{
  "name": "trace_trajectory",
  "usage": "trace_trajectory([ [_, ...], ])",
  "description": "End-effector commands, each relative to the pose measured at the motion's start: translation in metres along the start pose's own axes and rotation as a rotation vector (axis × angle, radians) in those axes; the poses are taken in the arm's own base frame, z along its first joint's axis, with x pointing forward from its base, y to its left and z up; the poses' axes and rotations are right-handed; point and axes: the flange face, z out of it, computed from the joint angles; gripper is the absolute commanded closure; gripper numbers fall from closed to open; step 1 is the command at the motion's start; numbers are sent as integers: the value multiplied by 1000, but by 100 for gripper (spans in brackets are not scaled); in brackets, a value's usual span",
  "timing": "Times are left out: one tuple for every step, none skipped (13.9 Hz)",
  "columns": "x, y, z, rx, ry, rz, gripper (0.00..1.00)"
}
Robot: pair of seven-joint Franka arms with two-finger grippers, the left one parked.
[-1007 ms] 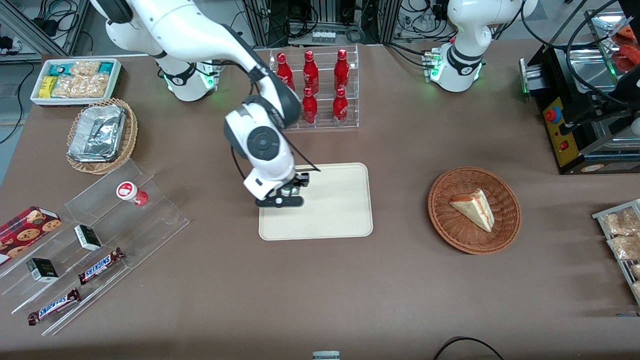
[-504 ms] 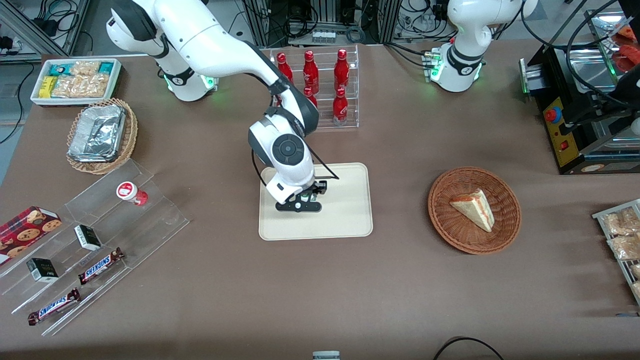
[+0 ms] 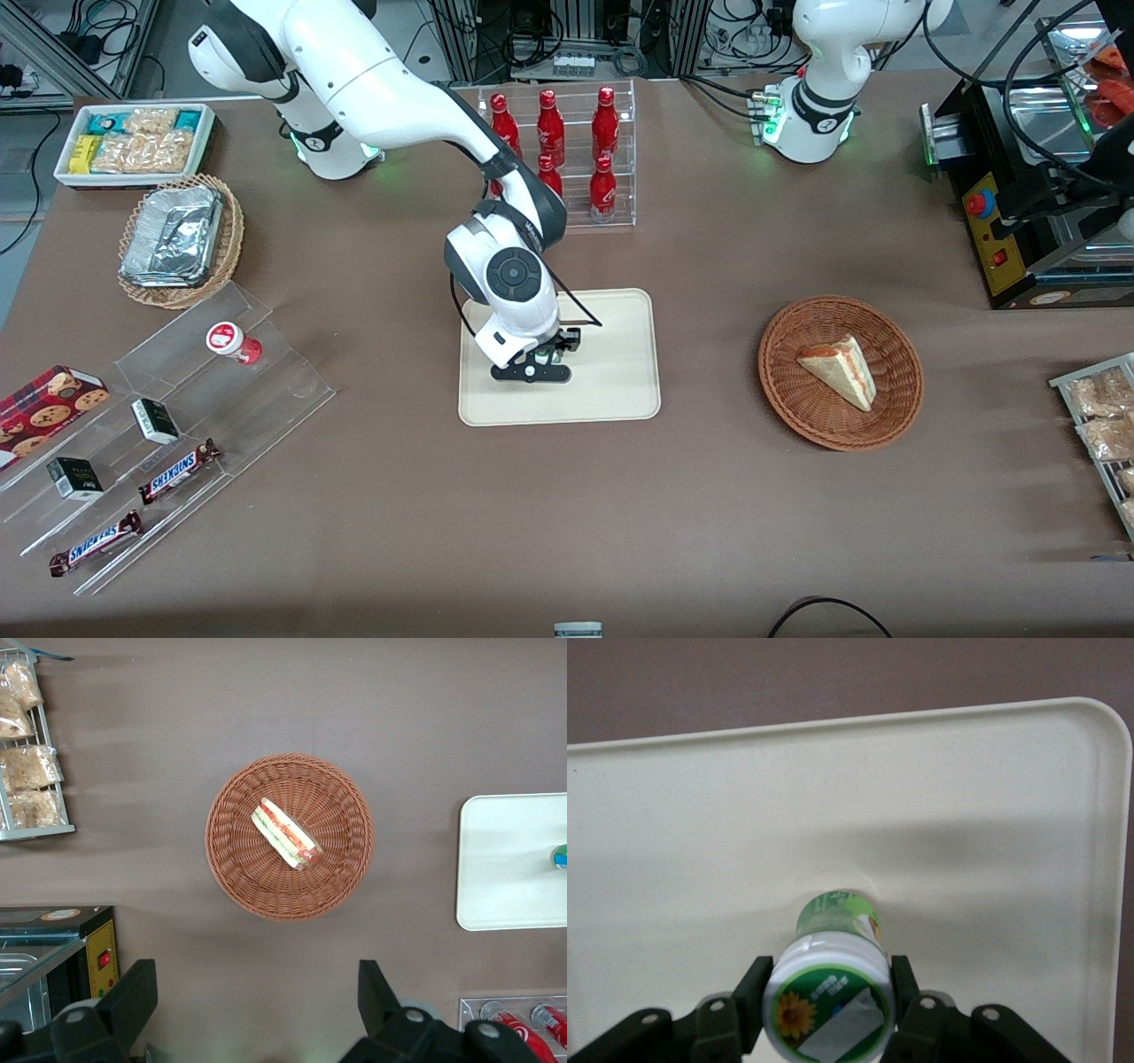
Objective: Place green gum on tray
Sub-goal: 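Lower the gum tub onto the tray and open the right gripper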
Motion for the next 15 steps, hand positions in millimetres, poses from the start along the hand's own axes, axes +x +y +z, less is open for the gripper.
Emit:
trace_trajectory([
  [4,-8,5,11,21,12,99],
  [5,-8,7,7,23,9,75],
  [5,-8,8,6,25,8,39],
  [5,-8,9,5,24,6,0],
  [5,-8,8,5,24,6,0],
  [5,-8,9,4,25,5,0],
  [5,-7,10,3,24,5,0],
  [5,-7,10,-3,30,-3,0],
  [5,-7,10,-7,33,-7,0],
  [5,-7,8,-8,36,-10,0],
  [5,-7,6,-6,36,-12,0],
  [5,-7,4,-6,36,-15,0],
  [5,-8,-1,-4,38,-18,0],
  [5,-8,-8,1,42,-22,0],
  [5,-8,-14,-2,48,-29,0],
])
